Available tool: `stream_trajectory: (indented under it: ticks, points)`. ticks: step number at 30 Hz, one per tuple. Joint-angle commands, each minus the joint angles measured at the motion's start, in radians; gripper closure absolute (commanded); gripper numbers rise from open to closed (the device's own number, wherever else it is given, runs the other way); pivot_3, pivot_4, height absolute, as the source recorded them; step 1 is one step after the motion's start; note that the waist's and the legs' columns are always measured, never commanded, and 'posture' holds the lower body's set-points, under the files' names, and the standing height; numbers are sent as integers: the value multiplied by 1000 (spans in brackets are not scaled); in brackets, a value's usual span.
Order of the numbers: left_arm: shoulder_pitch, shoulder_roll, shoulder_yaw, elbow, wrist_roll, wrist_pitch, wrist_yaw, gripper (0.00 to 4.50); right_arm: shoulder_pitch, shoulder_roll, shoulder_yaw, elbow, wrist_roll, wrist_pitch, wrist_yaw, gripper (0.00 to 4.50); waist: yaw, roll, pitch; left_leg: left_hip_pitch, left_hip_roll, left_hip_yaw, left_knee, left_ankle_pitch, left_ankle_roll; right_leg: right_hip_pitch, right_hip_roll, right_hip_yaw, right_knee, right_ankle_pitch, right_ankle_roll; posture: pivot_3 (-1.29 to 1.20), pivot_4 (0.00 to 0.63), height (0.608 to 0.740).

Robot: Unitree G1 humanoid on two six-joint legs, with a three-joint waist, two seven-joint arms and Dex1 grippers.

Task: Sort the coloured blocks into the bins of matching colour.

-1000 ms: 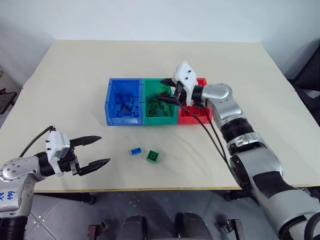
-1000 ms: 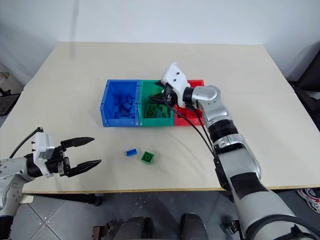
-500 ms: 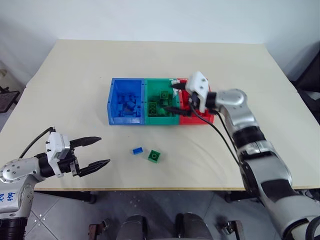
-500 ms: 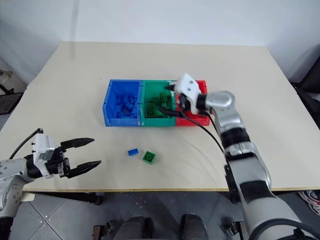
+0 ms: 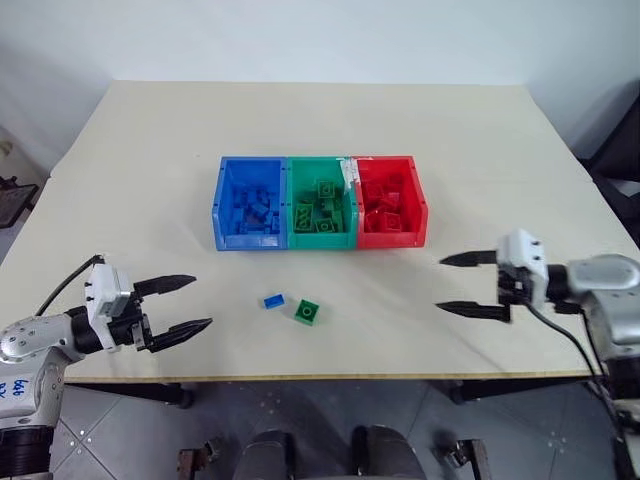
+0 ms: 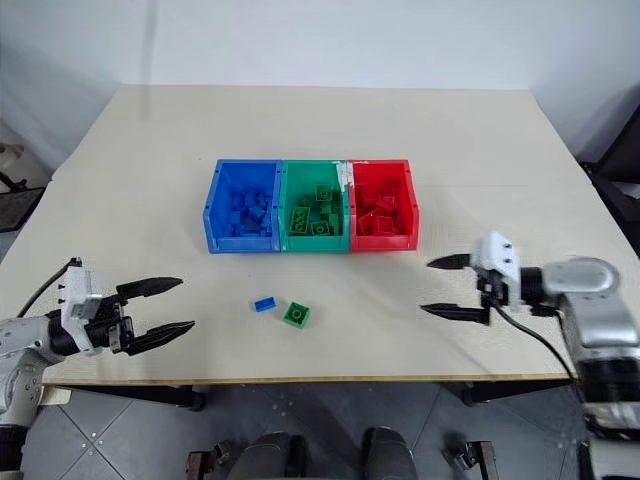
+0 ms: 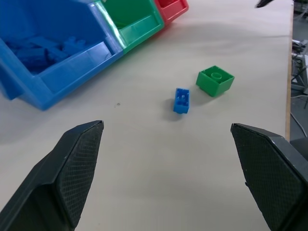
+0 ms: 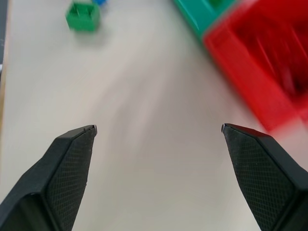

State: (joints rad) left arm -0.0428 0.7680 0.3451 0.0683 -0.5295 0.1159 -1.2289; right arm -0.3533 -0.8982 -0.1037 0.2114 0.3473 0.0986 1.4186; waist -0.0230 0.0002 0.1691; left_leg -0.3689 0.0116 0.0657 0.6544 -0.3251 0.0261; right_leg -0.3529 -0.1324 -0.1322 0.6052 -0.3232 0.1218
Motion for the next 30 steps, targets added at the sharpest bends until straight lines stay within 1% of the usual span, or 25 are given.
stream_trajectory:
  ticks: [1,4,10,15,22,25,27,30]
  points:
    - [3,23,30,11,-9,-19,-18,0,76,-80,-106,-22,36,3,20,151,3,0,0,0,0,0,0,0,0,1,0,0,-1,0,0,0,150,740]
    - [-1,26,30,23,-7,-23,-24,0,98,-90,-117,-46,50,12,9,151,2,0,0,1,1,0,0,0,0,2,-1,0,-2,0,0,0,150,740]
    - [-9,24,29,20,-7,-19,-23,0,78,-66,-92,-88,51,28,-23,151,-1,0,0,1,2,0,0,0,0,2,-1,0,-4,0,0,0,150,740]
    - [11,19,29,-41,-21,-2,-12,0,55,-32,-55,-151,60,59,-55,151,0,0,0,1,1,0,0,0,0,2,-1,1,-4,0,0,0,150,740]
    - [19,21,15,-134,-26,20,-3,0,53,1,-18,-224,67,90,-74,151,20,0,0,0,1,-1,1,0,0,3,-1,3,-5,0,0,0,150,740]
    - [-23,-20,-87,-306,-28,106,81,0,48,13,-15,-232,80,93,-66,151,26,1,1,0,1,-2,2,-1,1,6,-2,4,-8,0,0,0,150,740]
    - [-50,-47,-141,-378,-15,147,142,0,50,14,-23,-232,93,87,-54,151,33,1,1,0,0,-5,3,-1,2,10,-2,3,-12,0,0,0,150,740]
    - [-90,-108,-229,-494,-9,218,248,0,56,-5,-43,-227,111,76,-24,151,36,1,1,0,0,-5,4,-2,2,11,-1,3,-13,0,0,0,150,740]
